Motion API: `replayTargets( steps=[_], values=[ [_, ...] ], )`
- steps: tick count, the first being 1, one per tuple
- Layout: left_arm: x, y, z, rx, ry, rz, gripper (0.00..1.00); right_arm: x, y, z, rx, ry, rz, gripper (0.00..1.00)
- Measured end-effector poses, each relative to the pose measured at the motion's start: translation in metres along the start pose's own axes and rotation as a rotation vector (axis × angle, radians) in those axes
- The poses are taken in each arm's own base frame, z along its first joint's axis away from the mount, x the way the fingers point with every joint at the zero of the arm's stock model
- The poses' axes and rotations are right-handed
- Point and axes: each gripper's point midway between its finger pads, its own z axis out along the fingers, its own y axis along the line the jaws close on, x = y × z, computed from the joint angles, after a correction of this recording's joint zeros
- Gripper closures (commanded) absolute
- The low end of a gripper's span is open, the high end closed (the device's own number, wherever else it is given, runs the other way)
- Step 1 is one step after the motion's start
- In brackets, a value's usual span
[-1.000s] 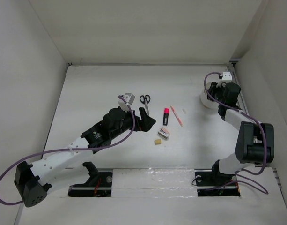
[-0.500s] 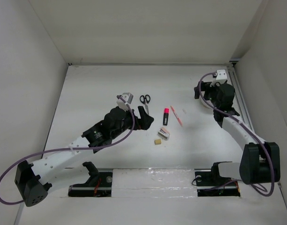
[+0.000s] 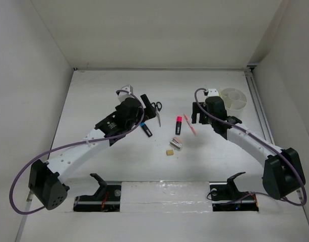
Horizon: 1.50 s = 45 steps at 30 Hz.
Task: Sort the stationery into containers
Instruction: Pick up the pen from the center of the board.
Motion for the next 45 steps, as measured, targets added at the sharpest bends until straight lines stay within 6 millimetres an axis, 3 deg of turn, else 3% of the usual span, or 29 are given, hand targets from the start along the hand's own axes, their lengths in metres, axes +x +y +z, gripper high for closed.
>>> replayTargets(
  steps=[4,8,10,13,17,23,30,35,45],
  values=[
    [0.000,-0.004,0.006,-0.007,0.006,-0.014,0.00,0.017,-0.013,0.001,0.055,0.069,0.023,0.18],
    [0.013,-0.018,0.024,-0.008,0.065,-0.007,0.00,0.027,-0.034,0.009,0.102,0.121,0.060,0.25],
    [0.022,-0.033,0.035,-0.008,0.098,0.013,0.00,0.032,-0.043,0.015,0.122,0.154,0.074,0.25],
    [0.041,-0.067,0.051,-0.001,0.151,0.059,0.00,0.037,-0.044,0.018,0.107,0.180,0.083,0.33],
    [0.063,-0.095,0.062,0.019,0.198,0.096,0.00,0.028,-0.043,0.023,0.080,0.187,0.097,0.38],
    [0.070,-0.091,0.062,-0.004,0.226,0.098,0.00,0.017,-0.044,0.028,0.056,0.180,0.109,0.44],
    [0.061,-0.093,0.061,-0.019,0.204,0.087,0.00,0.038,-0.038,0.039,0.010,0.254,0.092,0.51],
    [0.049,-0.100,0.064,-0.024,0.183,0.075,0.00,0.043,-0.021,0.039,-0.030,0.268,0.049,0.53],
    [0.032,-0.080,0.073,-0.080,0.157,0.059,0.00,0.058,-0.002,0.043,-0.062,0.314,-0.010,0.53]
  ],
)
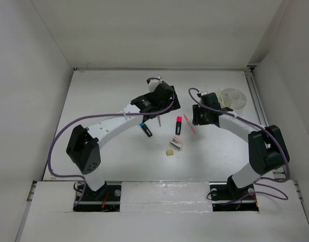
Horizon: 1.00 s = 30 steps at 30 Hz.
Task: Sort the stationery into containers
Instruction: Pick up the pen from the center of the board.
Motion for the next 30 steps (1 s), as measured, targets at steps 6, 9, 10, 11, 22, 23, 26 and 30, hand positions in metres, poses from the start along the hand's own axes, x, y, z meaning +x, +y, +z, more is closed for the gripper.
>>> replayTargets(
  steps=[6,9,10,11,22,23,26,30],
  values=[
    [-0.002,0.017,-0.004,-0.019,-0.001,-0.009,0.00,-0.004,0.022,0.009,-0.036,0.011,-0.048,0.55],
    [-0.009,0.030,-0.007,-0.036,-0.009,-0.021,0.00,0.006,0.026,0.020,-0.037,0.052,-0.065,0.56],
    [-0.011,0.032,-0.008,-0.037,-0.014,-0.024,0.00,0.009,0.026,0.024,-0.036,0.066,-0.067,0.56],
    [-0.014,0.033,-0.010,-0.035,-0.020,-0.027,0.00,0.012,0.025,0.028,-0.032,0.079,-0.067,0.56],
    [-0.017,0.036,-0.022,-0.017,-0.033,-0.009,0.00,0.013,0.028,0.041,0.021,0.103,-0.096,0.78],
    [-0.016,0.038,-0.021,-0.021,-0.031,-0.008,0.00,0.014,0.028,0.041,0.028,0.102,-0.100,0.78],
    [-0.014,0.041,-0.020,-0.027,-0.028,-0.007,0.00,0.014,0.028,0.041,0.047,0.100,-0.108,0.83],
    [-0.013,0.046,-0.019,-0.037,-0.024,-0.004,0.00,0.014,0.027,0.041,0.062,0.098,-0.104,1.00]
  ],
)
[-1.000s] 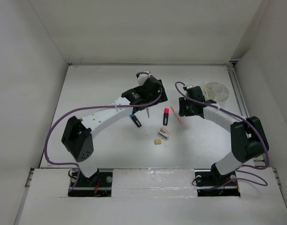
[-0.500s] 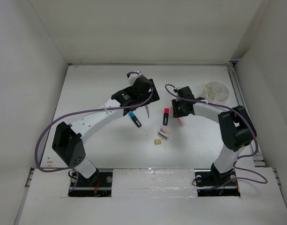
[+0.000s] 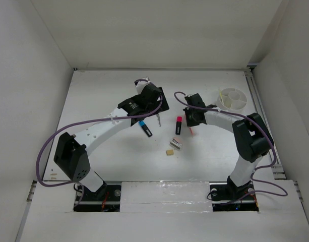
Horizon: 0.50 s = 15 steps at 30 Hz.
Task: Sort the stationery into containers
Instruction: Pick up the pen from the center of the board.
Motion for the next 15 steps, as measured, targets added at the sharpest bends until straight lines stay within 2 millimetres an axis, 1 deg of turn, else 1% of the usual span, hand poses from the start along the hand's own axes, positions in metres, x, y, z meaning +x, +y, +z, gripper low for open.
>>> replayTargets(
  steps=[5,6,8,10,11,13,15],
  values=[
    [0.003,0.003,0.002,0.001,0.007,0.007,0.00,0.001,0.000,-0.004,0.002,-0.005,0.031,1.00],
    [0.004,0.002,0.002,0.007,0.012,0.009,0.00,0.002,-0.001,-0.008,0.002,-0.010,0.044,1.00],
    [0.005,-0.001,0.002,0.023,0.019,0.012,0.00,0.002,-0.003,-0.024,0.005,-0.026,0.069,1.00],
    [0.006,-0.004,0.001,0.038,0.028,0.014,0.00,-0.011,-0.006,-0.055,0.009,-0.091,0.106,1.00],
    [0.005,-0.006,0.001,0.044,0.031,0.014,0.00,-0.023,-0.009,-0.075,0.014,-0.152,0.132,1.00],
    [0.005,-0.013,0.000,0.060,0.039,0.016,0.00,-0.048,-0.018,-0.121,0.022,-0.296,0.190,1.00],
    [0.001,-0.027,0.002,0.079,0.033,0.017,0.00,-0.069,-0.035,-0.174,0.035,-0.456,0.260,1.00]
  ],
)
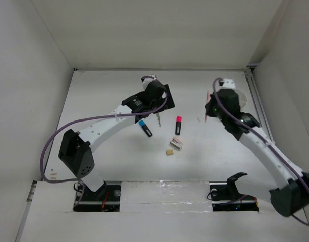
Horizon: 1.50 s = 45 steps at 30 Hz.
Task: Sort the stationery into containers
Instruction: Pick up the pen from the center of the board, then pick up the pen cap from the center of the board.
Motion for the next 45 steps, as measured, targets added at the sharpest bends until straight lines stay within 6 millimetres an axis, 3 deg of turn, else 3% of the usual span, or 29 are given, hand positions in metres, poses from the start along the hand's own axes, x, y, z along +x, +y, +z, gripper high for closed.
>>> replayTargets(
  steps=[3,6,11,16,19,22,30,45],
  values=[
    [-0.003,-0.033,0.006,0.044,-0.002,-0.001,0.00,-0.046,-0.030,-0.050,0.061,-0.181,0.098,1.00],
    [0.003,-0.067,0.023,0.081,0.016,-0.019,0.00,-0.065,-0.057,-0.087,0.142,-0.265,0.147,1.00],
    [0.039,-0.104,0.071,0.059,0.086,-0.018,0.04,-0.060,-0.070,-0.117,0.167,-0.283,0.153,1.00],
    [0.090,-0.128,0.116,0.017,0.156,-0.008,0.14,-0.045,-0.068,-0.125,0.118,-0.272,0.146,1.00],
    [0.120,-0.125,0.128,-0.020,0.197,-0.008,0.20,-0.029,-0.064,-0.123,0.078,-0.240,0.132,1.00],
    [0.136,-0.121,0.133,-0.042,0.219,-0.014,0.25,-0.014,-0.059,-0.120,0.034,-0.207,0.122,1.00],
    [0.131,-0.142,0.157,-0.024,0.187,-0.071,0.31,-0.007,-0.049,-0.129,-0.052,-0.212,0.118,1.00],
    [0.149,-0.116,0.190,-0.126,0.157,-0.063,0.57,0.000,-0.042,-0.127,-0.103,-0.217,0.116,1.00]
  ],
)
